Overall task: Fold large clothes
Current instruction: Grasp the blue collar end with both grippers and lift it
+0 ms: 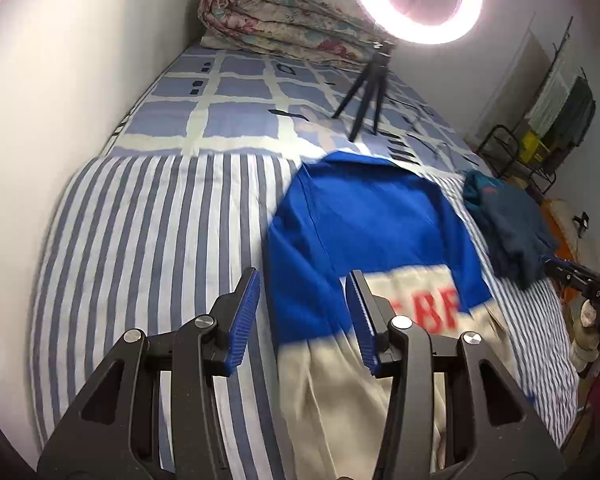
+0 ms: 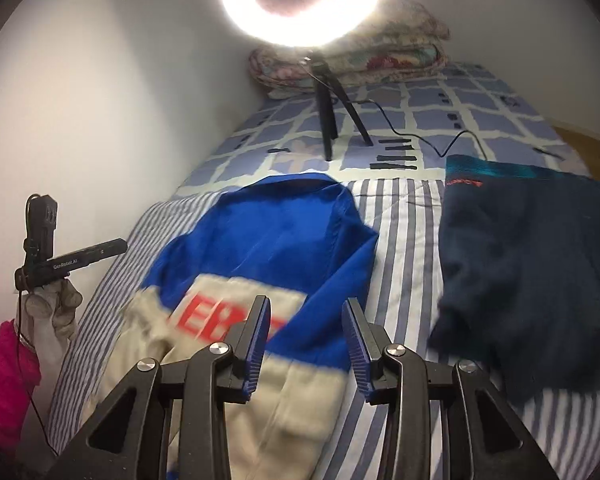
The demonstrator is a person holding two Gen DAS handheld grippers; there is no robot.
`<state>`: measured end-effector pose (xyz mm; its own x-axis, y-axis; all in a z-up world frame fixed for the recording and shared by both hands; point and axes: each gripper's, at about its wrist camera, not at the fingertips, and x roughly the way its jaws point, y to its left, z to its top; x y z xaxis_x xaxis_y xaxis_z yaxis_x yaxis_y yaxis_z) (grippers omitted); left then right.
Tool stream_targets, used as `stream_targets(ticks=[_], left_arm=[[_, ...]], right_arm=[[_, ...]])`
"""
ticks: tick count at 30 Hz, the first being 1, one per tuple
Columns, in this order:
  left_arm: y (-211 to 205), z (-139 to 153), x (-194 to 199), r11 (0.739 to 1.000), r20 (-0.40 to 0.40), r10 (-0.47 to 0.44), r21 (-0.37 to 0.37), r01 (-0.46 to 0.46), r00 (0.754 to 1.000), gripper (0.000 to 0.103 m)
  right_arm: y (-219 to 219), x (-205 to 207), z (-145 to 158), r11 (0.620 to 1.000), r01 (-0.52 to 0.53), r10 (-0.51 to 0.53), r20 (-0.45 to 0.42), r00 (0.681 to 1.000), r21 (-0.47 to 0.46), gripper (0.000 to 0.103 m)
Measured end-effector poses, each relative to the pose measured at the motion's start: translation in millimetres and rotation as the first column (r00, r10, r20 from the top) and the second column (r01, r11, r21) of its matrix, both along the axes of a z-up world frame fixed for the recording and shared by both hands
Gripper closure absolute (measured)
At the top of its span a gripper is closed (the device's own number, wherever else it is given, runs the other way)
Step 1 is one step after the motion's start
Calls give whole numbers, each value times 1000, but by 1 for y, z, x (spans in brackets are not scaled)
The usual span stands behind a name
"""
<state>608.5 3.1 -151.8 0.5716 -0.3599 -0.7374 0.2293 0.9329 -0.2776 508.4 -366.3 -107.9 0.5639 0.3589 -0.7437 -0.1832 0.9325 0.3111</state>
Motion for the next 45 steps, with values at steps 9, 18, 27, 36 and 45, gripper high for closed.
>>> stream_targets(ticks=[9, 18, 27, 36, 45], left_arm=[[-16, -49, 102, 1000, -85, -17, 2, 17, 996, 57], [-54, -91, 144, 991, -129, -127, 14, 130, 983, 58], [-77, -87, 131, 985, -40, -143, 94, 147, 989, 100], [-78, -32, 90, 989, 113, -128, 91, 118, 985, 101], [-64, 44, -5, 985, 209, -165, 85, 150, 964, 101]], right_arm=[[-8, 97, -49, 999, 34, -35, -46, 998, -19, 62], [15, 153, -91, 999, -37, 37, -110, 993, -3, 63], [31, 149, -84, 998, -45, 42, -60, 997, -44, 99], [36, 102, -14, 998, -55, 56, 78, 995, -16, 102], [53, 2, 66, 996, -84, 86, 178, 980, -18, 102]])
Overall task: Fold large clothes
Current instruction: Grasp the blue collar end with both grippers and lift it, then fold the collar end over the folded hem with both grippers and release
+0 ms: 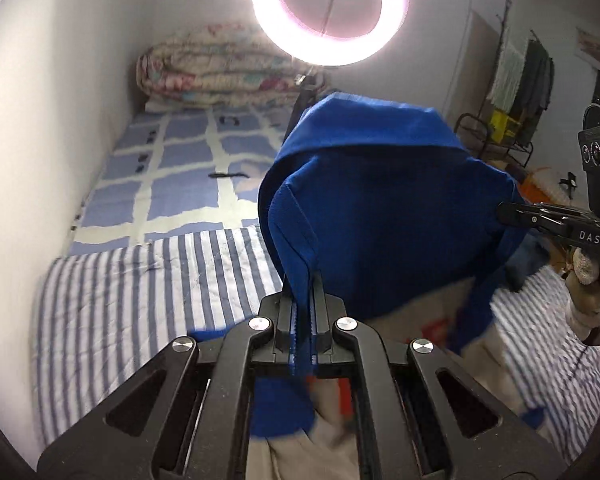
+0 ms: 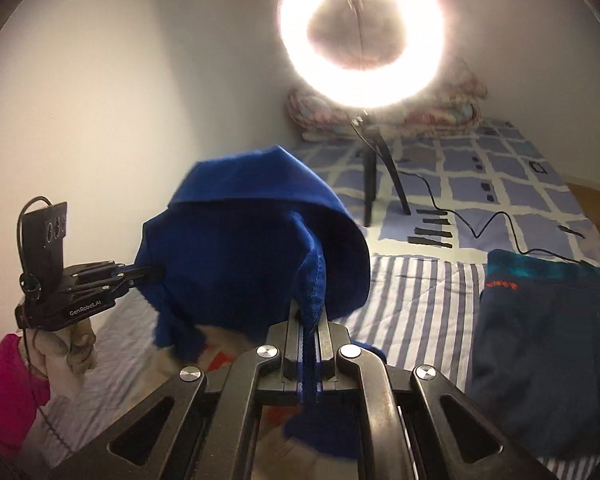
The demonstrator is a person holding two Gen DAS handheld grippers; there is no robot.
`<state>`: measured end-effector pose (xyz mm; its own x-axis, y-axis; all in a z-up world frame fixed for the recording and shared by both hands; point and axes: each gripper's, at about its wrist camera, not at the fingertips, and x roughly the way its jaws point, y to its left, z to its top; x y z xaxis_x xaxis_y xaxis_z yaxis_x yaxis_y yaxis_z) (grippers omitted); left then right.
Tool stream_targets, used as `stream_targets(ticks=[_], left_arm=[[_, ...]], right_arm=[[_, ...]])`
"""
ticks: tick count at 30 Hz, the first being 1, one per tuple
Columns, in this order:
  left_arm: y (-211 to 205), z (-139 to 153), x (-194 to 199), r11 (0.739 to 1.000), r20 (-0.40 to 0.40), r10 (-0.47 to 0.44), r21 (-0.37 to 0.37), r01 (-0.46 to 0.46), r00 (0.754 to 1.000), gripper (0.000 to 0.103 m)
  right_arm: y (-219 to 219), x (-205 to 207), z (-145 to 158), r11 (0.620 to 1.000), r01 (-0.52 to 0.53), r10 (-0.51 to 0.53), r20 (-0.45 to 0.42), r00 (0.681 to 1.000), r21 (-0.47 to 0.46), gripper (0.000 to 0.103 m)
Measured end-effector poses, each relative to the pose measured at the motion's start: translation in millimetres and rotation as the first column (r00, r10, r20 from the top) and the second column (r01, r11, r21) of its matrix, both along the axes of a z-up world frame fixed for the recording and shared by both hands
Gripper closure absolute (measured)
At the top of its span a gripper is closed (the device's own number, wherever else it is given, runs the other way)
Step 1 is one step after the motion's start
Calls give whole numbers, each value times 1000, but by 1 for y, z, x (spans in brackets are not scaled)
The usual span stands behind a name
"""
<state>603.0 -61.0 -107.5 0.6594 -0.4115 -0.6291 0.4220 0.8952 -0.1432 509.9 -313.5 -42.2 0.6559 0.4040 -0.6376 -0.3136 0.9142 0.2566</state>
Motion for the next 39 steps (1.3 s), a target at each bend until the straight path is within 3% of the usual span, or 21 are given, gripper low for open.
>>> stream_targets(ticks=[5, 11, 15, 21, 29, 33, 35, 38, 39], left_arm=[[9, 40, -75, 1000, 41, -14, 15, 14, 999, 101], [14, 51, -157, 999, 56, -34, 17, 33, 998, 101], [20, 41, -202, 999, 39, -34, -1, 34, 999, 101], [25, 7, -268, 999, -1, -42, 16, 42, 999, 101], [32, -67, -325, 992, -127, -26, 119, 42, 992, 99], [35, -79, -347, 988, -185, -41, 140, 67, 982, 98], [42, -75, -359, 988, -200, -42, 140, 71, 979, 97], [62, -59, -374, 997, -207, -36, 55, 49, 978, 88], [67, -55, -378, 999, -203, -32, 22, 37, 979, 75]], right_arm=[[10, -68, 27, 1000, -10, 10, 10, 1000, -10, 102], [27, -150, 32, 997, -42, 42, 4, 999, -57, 102], [32, -201, 21, 997, -38, 37, -13, 999, -67, 102], [39, -266, -22, 997, -44, 39, -88, 995, -62, 102], [62, -328, -90, 969, -93, 54, -167, 984, -231, 100], [56, -347, -86, 962, -77, 37, -152, 988, -264, 97], [47, -354, -76, 966, -63, 27, -146, 989, -251, 90], [35, -369, -60, 977, -58, 31, -134, 991, -205, 77], [34, -373, -57, 979, -57, 32, -129, 991, -196, 76]])
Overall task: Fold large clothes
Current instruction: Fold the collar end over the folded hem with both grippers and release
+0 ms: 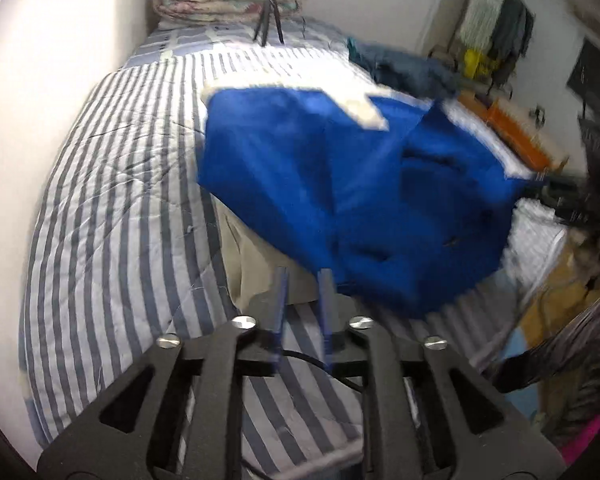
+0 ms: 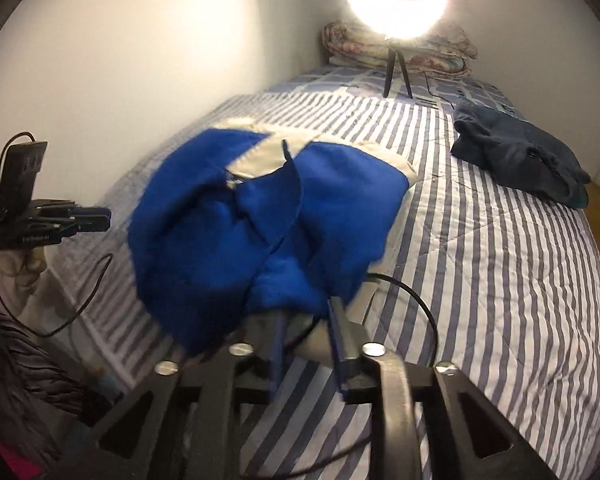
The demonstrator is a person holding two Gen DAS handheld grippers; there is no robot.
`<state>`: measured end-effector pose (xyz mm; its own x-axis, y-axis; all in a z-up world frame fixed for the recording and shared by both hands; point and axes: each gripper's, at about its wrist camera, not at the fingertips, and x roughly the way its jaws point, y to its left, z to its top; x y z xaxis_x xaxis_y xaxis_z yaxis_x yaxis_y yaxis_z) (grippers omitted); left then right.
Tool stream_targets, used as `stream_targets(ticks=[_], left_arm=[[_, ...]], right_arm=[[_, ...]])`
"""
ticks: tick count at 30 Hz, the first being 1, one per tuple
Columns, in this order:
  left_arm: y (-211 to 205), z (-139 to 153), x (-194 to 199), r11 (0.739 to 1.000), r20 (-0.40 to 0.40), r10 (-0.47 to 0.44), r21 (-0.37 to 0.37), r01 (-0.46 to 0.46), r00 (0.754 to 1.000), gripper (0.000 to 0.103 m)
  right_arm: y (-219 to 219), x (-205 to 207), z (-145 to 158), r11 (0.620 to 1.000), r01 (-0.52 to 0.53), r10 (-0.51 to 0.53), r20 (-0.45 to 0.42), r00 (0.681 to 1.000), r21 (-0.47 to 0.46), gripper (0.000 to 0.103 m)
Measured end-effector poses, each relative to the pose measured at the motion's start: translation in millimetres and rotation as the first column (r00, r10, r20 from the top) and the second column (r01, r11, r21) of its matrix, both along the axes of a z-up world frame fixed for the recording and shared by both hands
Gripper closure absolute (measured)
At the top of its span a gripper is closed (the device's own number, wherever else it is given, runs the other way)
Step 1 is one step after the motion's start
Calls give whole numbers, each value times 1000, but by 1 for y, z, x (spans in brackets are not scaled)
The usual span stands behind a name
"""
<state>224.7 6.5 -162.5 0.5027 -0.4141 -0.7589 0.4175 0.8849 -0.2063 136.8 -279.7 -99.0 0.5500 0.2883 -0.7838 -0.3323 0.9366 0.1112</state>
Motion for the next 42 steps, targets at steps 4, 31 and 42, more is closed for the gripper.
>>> stream_targets(ticks=[4, 31, 42], left_arm=[[23, 16, 4, 986, -4, 79, -145, -79, 997, 44], [53, -52, 49, 907, -350, 179, -303, -292, 920, 103], [60, 72, -22, 937, -65, 149, -308, -162, 987, 102]], right_arm=[[-11, -5, 4, 998, 30, -30, -9, 1000, 56, 65], [-36, 25, -80, 852, 305, -137, -382, 914, 426, 94], [-7, -68, 81, 998, 63, -64, 24, 998, 27, 62]])
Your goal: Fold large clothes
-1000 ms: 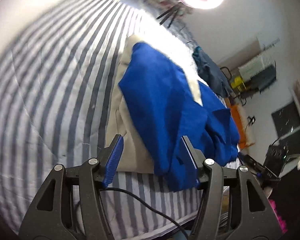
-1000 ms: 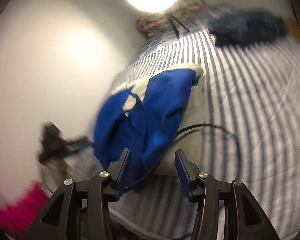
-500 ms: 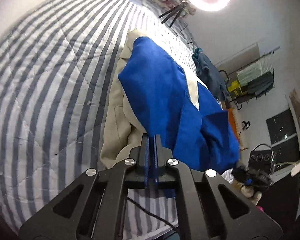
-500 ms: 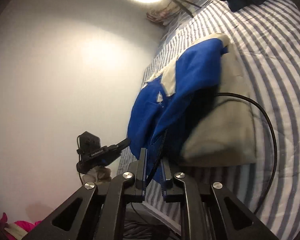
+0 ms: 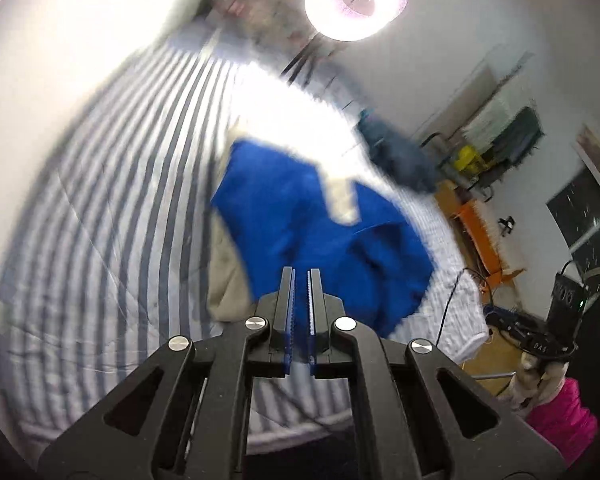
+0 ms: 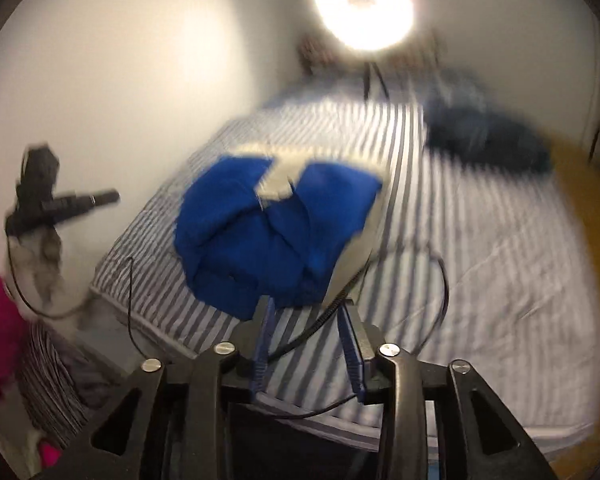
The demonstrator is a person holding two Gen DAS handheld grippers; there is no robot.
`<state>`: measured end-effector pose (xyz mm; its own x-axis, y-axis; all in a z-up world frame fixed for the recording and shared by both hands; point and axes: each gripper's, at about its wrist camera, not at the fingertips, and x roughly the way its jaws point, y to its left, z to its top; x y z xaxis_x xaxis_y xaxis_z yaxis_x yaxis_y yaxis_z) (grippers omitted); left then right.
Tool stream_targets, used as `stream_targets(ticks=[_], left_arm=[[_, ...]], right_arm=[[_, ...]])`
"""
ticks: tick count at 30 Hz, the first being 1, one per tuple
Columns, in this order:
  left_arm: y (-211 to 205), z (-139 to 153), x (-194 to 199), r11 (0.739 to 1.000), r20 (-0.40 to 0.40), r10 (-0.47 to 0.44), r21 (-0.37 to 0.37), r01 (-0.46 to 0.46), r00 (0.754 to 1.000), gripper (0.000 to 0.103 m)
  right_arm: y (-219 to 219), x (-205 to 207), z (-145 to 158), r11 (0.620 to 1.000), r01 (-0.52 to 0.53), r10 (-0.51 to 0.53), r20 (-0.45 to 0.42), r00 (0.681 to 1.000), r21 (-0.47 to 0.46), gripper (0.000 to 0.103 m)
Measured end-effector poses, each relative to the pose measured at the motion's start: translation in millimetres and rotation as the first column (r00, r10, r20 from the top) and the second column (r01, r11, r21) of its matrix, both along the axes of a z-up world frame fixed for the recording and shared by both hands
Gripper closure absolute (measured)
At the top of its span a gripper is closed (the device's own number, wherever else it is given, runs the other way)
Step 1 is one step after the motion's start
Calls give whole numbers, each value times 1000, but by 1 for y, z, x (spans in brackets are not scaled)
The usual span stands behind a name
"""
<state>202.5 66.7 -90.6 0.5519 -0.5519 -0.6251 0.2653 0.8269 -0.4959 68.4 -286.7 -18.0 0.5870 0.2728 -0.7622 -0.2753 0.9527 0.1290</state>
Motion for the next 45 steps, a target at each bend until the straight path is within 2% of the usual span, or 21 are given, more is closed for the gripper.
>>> stream_targets(ticks=[2, 4, 8, 9, 10, 12, 13, 15, 16, 18, 20, 23, 27, 30, 32, 37, 39, 40, 41, 43, 45], left_arm=[[2, 44, -27, 1000, 91, -16, 19, 15, 996, 102], [4, 80, -45, 999, 154, -34, 20, 31, 987, 101], [6, 161, -82, 998, 308, -42, 51, 27, 951, 92], [7, 178, -89, 998, 339, -42, 59, 23, 940, 79], [9, 191, -95, 998, 364, -41, 62, 20, 930, 61], [11, 206, -98, 998, 400, -41, 65, 16, 915, 48], [10, 208, -96, 997, 411, -43, 82, 10, 911, 48], [9, 199, -87, 995, 402, -30, 99, -11, 915, 48], [10, 187, -75, 996, 370, -20, 85, -13, 929, 48], [10, 160, -49, 998, 299, 3, 63, -22, 954, 48], [9, 122, -15, 998, 210, 20, 56, -33, 978, 48], [12, 73, 27, 998, 84, 51, 30, -54, 995, 48], [12, 13, 79, 996, -57, 91, -19, -92, 994, 48], [11, -22, 108, 993, -138, 107, -43, -114, 985, 48], [8, -46, 128, 990, -200, 104, -68, -120, 974, 48], [-4, -88, 158, 994, -277, 77, -55, -96, 958, 48], [-6, -98, 164, 993, -297, 69, -76, -95, 953, 50], [-7, -103, 165, 991, -306, 55, -99, -89, 950, 68], [-8, -105, 166, 991, -316, 44, -106, -81, 948, 82], [-10, -105, 164, 992, -309, 23, -111, -60, 951, 96], [-9, -100, 159, 987, -308, 9, -150, -57, 951, 99]], right_arm=[[7, -23, 45, 998, -17, 25, 114, 993, -66, 57], [7, -40, 83, 995, -30, 48, 200, 979, -93, 55], [8, -60, 142, 994, -46, 75, 313, 947, -102, 43], [10, -64, 154, 992, -50, 86, 341, 936, -112, 42], [12, -67, 162, 991, -55, 96, 363, 927, -121, 38], [17, -68, 166, 988, -51, 106, 401, 910, -146, 33], [19, -64, 161, 986, -41, 105, 411, 905, -162, 33], [20, -47, 144, 987, -26, 87, 394, 915, -157, 33], [19, -35, 131, 990, -28, 76, 365, 928, -136, 34], [15, -13, 103, 994, -27, 58, 307, 950, -104, 35], [8, 18, 62, 997, -7, 24, 225, 974, -75, 39], [-9, 54, 16, 999, 18, -23, 93, 995, 47, 39], [-29, 90, -34, 980, 78, -73, -36, 997, 181, 39], [-42, 120, -67, 943, 141, -105, -133, 986, 302, 39], [-47, 135, -88, 932, 173, -123, -173, 977, 317, 39], [-49, 156, -127, 914, 198, -105, -263, 959, 355, 40], [-49, 163, -138, 900, 205, -92, -292, 952, 384, 50], [-50, 167, -145, 890, 208, -77, -314, 946, 407, 70], [-50, 171, -151, 873, 204, -47, -339, 940, 444, 89], [-51, 174, -153, 854, 204, -24, -355, 935, 479, 98], [-51, 173, -143, 856, 168, 4, -333, 943, 489, 101]])
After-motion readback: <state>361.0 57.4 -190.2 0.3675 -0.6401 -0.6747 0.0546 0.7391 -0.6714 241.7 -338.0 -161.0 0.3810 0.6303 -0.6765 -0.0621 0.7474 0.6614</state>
